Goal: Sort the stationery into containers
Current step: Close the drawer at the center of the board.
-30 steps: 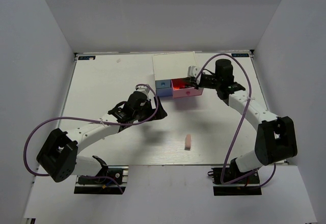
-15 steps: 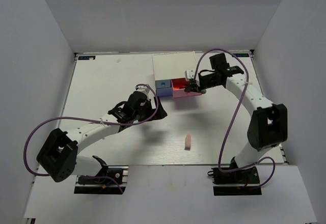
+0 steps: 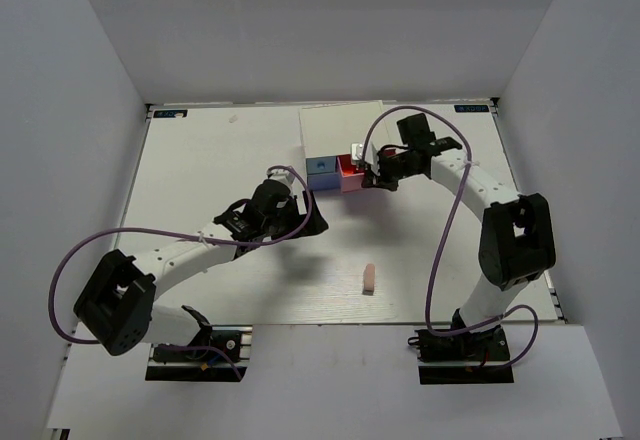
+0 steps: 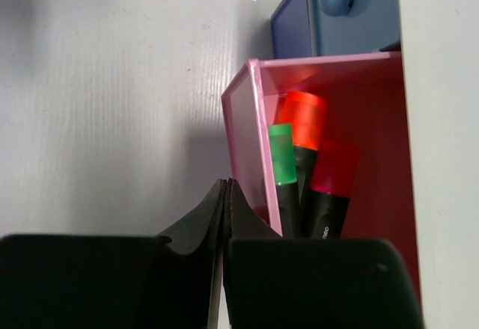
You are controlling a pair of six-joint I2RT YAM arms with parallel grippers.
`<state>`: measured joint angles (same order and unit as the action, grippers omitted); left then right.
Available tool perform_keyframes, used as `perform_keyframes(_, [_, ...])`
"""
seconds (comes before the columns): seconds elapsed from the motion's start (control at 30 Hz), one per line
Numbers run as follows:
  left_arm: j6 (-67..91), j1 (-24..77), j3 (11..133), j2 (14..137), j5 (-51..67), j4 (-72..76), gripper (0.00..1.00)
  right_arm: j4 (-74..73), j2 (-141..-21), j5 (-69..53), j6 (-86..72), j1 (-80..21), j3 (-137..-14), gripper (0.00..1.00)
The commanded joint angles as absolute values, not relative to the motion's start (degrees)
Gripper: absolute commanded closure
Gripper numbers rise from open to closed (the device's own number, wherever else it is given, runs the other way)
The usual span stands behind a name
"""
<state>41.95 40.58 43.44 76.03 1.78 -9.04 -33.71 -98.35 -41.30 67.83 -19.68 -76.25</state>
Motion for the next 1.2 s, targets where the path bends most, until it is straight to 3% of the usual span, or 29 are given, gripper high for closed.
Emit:
perform_keyframes(0.0, [41.6, 40.4, 44.8, 76.5, 0.9, -9.4, 0.00, -24.1, -96.2, -35.3, 61.3, -20.7, -74.4, 1.00])
perform_keyframes(0.6, [41.6, 40.4, 45.4, 77.1, 0.9, -9.4, 0.00, -9.4, -98.3, -26.0, 52.4, -26.7, -74.0, 1.00])
perform_keyframes(1.17, [41.6, 40.4, 45.4, 77.1, 0.9, -9.4, 0.00, -0.8, -99.1, -16.5, 48.1, -28.8, -71.6, 0.88])
